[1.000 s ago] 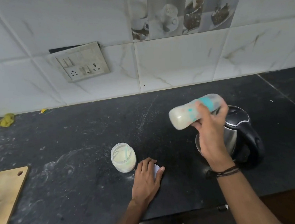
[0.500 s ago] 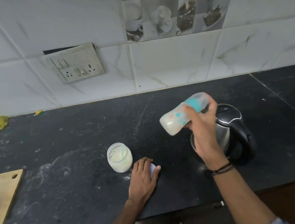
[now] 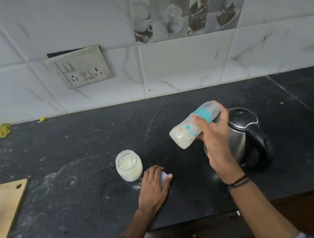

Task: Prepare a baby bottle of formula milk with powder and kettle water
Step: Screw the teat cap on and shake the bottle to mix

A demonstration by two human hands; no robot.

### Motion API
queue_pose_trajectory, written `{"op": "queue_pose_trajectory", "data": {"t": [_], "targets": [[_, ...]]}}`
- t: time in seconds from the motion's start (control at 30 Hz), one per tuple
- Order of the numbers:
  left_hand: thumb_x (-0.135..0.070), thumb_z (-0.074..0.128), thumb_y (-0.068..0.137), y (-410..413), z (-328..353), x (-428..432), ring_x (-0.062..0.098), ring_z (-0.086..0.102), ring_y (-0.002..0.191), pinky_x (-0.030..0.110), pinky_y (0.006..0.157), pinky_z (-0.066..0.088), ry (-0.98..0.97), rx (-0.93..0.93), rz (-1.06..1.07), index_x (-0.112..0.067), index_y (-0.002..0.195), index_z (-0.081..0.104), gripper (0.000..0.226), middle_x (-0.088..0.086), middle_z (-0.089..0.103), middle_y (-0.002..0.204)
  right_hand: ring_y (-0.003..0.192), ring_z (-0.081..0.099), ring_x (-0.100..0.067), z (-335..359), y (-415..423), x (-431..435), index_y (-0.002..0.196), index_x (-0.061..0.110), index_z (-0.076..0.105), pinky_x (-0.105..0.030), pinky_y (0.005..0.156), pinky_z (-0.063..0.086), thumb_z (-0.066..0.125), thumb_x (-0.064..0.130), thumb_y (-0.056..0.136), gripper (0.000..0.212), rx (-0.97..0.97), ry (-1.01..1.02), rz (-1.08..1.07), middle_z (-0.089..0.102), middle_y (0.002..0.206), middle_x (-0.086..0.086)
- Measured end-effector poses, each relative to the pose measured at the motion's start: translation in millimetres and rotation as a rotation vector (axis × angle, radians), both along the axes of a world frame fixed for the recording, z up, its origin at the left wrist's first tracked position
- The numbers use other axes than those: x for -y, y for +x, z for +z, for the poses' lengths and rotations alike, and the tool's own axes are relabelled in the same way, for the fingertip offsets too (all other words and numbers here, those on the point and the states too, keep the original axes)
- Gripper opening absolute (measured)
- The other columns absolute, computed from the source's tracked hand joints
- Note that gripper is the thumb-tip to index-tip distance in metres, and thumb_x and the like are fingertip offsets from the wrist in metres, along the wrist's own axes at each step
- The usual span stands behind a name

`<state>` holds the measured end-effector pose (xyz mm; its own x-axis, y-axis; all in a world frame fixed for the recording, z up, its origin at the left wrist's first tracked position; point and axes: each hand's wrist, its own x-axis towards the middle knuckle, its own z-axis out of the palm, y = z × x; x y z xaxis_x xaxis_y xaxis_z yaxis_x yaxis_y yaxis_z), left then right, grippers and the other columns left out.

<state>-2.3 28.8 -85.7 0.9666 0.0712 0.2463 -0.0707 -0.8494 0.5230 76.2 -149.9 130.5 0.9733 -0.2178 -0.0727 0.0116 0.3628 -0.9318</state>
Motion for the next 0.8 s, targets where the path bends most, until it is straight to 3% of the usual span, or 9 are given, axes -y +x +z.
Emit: {"op": "queue_pose_trajectory", "data": {"t": [0.13, 0.27, 0.4, 0.57, 0.67, 0.8], "targets": [[-0.059, 0.039, 0.104, -0.5, 0.8, 1.2, 0.012, 0.050, 0.115, 0.027, 0.105, 0.039, 0.002, 0.004, 0.000, -0.019, 0.122, 0.063, 0.050, -0.007, 0.057, 0.125, 0.109, 0.070, -0.017, 5.4, 1.3, 5.3, 0.144, 0.023, 0.036, -0.036, 0.073, 0.061, 0.070, 0.016, 0.096, 0.059, 0.016, 0.216, -0.198, 0.062, 0.128, -0.002], [-0.059, 0.039, 0.103, -0.2, 1.3, -0.3, 0.012, 0.050, 0.115, 0.026, 0.105, 0.038, 0.006, 0.008, -0.012, -0.020, 0.123, 0.063, 0.050, -0.008, 0.057, 0.126, 0.105, 0.071, -0.017, 0.3, -2.6, 1.4, 0.140, 0.026, 0.042, -0.037, 0.073, 0.061, 0.075, 0.010, 0.091, 0.061, -0.014, -0.010, 0.010, 0.063, 0.120, 0.001], [-0.059, 0.038, 0.103, -0.4, 1.5, 1.5, 0.012, 0.050, 0.115, 0.028, 0.105, 0.039, 0.010, 0.002, -0.004, -0.019, 0.123, 0.063, 0.050, -0.007, 0.057, 0.126, 0.106, 0.070, -0.015, 4.6, -2.7, 2.0, 0.142, 0.022, 0.037, -0.035, 0.071, 0.061, 0.070, 0.015, 0.095, 0.058, 0.026, 0.203, -0.199, 0.063, 0.124, -0.001], [-0.057, 0.042, 0.103, 0.8, -1.5, 1.1, 0.012, 0.050, 0.113, 0.025, 0.103, 0.038, 0.010, 0.009, -0.002, -0.021, 0.120, 0.063, 0.046, -0.009, 0.057, 0.124, 0.098, 0.072, -0.010, 7.6, -2.4, -1.5, 0.139, 0.024, 0.042, -0.037, 0.069, 0.062, 0.072, 0.009, 0.093, 0.056, 0.022, 0.071, -0.052, 0.068, 0.108, 0.011], [-0.058, 0.042, 0.103, 0.6, -1.4, 2.6, 0.012, 0.050, 0.113, 0.024, 0.103, 0.037, 0.020, 0.008, 0.007, -0.020, 0.120, 0.063, 0.046, -0.009, 0.057, 0.124, 0.104, 0.071, -0.013, 8.5, 1.0, 3.2, 0.139, 0.024, 0.039, -0.034, 0.070, 0.060, 0.069, 0.015, 0.096, 0.053, 0.025, 0.207, -0.174, 0.063, 0.121, 0.002], [-0.059, 0.041, 0.103, 0.7, -1.8, 0.9, 0.011, 0.049, 0.115, 0.024, 0.105, 0.037, 0.023, 0.004, -0.002, -0.021, 0.122, 0.063, 0.048, -0.009, 0.056, 0.125, 0.105, 0.072, -0.016, 6.7, -3.0, 2.1, 0.139, 0.026, 0.042, -0.039, 0.073, 0.062, 0.074, 0.012, 0.093, 0.058, 0.006, 0.028, -0.005, 0.065, 0.119, 0.000]]}}
